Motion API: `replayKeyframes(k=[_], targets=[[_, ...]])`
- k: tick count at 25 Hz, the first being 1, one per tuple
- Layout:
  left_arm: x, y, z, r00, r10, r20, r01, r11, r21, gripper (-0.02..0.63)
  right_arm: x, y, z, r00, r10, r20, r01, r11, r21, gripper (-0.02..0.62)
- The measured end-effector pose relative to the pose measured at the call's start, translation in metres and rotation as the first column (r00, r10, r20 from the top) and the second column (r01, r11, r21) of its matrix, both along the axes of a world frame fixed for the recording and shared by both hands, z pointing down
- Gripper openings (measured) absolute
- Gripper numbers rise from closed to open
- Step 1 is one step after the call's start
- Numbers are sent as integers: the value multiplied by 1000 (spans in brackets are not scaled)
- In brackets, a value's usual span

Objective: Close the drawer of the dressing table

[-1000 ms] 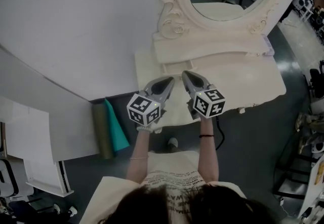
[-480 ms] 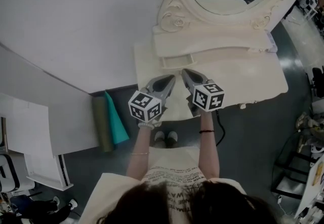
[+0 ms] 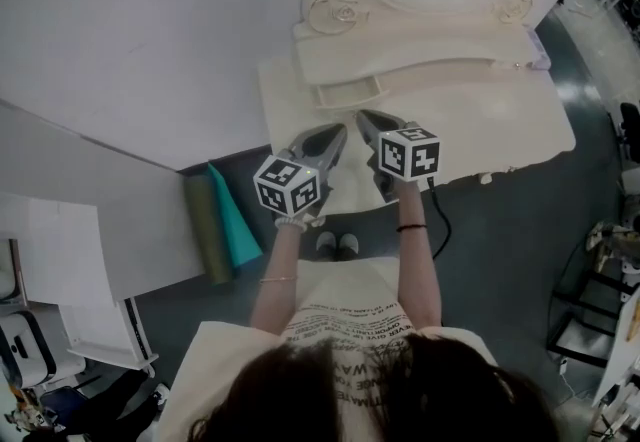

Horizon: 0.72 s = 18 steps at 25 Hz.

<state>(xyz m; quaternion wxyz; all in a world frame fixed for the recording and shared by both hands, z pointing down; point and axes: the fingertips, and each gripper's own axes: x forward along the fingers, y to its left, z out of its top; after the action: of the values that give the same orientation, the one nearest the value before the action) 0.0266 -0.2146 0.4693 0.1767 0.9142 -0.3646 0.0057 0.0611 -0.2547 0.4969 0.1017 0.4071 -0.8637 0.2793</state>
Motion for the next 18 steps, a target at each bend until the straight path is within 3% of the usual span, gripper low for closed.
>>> replayKeyframes(k=[18], targets=[[-5,-4,40,1000,23,-7,-23,994,-105,-1,6,-10,51,995,59,-79,-70,986,-149,28]])
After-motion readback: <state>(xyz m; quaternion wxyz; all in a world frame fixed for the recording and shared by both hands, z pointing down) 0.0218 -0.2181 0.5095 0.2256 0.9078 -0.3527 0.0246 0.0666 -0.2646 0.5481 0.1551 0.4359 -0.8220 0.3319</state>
